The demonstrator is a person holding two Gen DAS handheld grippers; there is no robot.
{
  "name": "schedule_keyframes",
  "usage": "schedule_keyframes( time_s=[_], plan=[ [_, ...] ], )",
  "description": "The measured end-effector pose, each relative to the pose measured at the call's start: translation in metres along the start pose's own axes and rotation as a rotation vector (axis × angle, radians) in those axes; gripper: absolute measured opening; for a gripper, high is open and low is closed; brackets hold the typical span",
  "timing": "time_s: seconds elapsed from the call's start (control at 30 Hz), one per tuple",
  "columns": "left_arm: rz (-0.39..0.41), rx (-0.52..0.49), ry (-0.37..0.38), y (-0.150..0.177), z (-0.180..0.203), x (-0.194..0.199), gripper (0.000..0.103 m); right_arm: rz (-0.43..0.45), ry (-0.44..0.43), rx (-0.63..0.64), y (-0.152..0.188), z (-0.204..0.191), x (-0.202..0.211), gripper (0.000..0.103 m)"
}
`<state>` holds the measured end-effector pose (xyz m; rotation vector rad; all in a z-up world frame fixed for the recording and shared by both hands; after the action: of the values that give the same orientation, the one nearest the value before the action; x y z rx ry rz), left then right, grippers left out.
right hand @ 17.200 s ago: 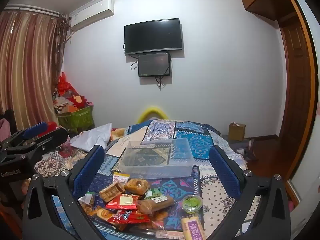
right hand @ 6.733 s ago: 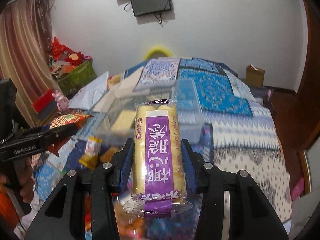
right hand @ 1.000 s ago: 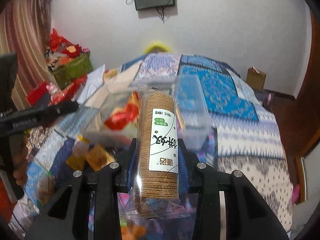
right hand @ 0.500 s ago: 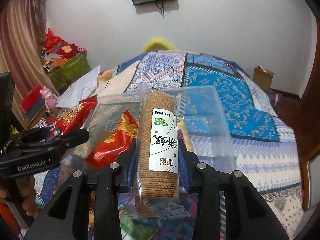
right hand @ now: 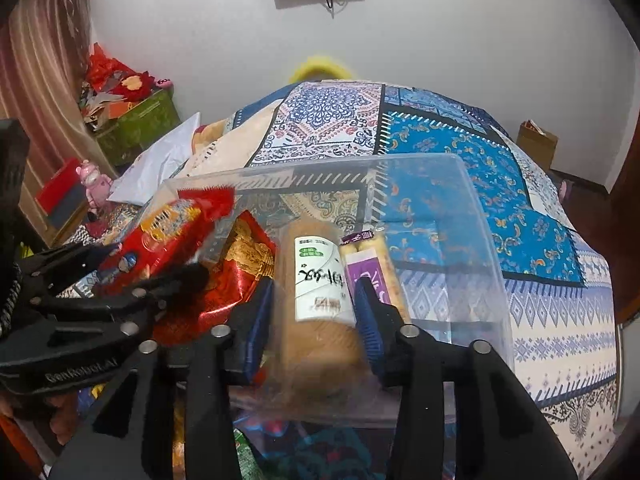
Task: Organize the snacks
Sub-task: 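Carry both snacks over the clear box and release them inside with both tools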
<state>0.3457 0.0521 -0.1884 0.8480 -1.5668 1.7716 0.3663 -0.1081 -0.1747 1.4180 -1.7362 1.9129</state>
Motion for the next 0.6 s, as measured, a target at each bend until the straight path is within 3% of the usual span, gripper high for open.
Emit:
schedule_keyframes(
  time_s=[0.07, 0.33, 0.43, 0.5, 0.53, 0.6],
  plan=[
    [-0.016, 0.003, 0.015, 0.001, 0.001, 0.001, 0.069, 0.014, 0.01, 0.001, -0.001, 0.001, 0.007, 0.05],
    [-0.074, 0.057, 0.067, 0.009, 0.0, 0.017, 0.07, 0.016, -0.008, -0.002, 0.007, 0.002, 0.039, 0.051],
    [-0.066, 0.066, 0.089, 0.011, 0.0, 0.026, 0.079, 0.011, -0.011, -0.002, 0.015, 0.001, 0.053, 0.053],
    [-0.038, 0.074, 0.107, 0.01, -0.001, 0.03, 0.09, 0.013, -0.007, -0.009, 0.022, 0.002, 0.062, 0.063],
    [-0.032, 0.076, 0.099, 0.009, -0.002, 0.03, 0.092, 0.018, -0.005, -0.016, 0.026, 0.002, 0.067, 0.068],
    [-0.044, 0.083, 0.091, 0.009, -0.003, 0.029, 0.092, 0.021, -0.005, -0.021, 0.033, 0.002, 0.077, 0.069]
  ],
)
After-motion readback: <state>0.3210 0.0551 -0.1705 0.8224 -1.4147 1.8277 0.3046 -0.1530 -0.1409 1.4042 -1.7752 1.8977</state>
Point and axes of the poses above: each gripper's, at about its wrist camera, not at the fingertips, and x roughly against the way its jaws point, z to its right, y to its underside, the point moved 2 cm from there along -x, roughly the way its jaws point, and after that the axes turned 1 degree about -z, right-handed, at the moved point
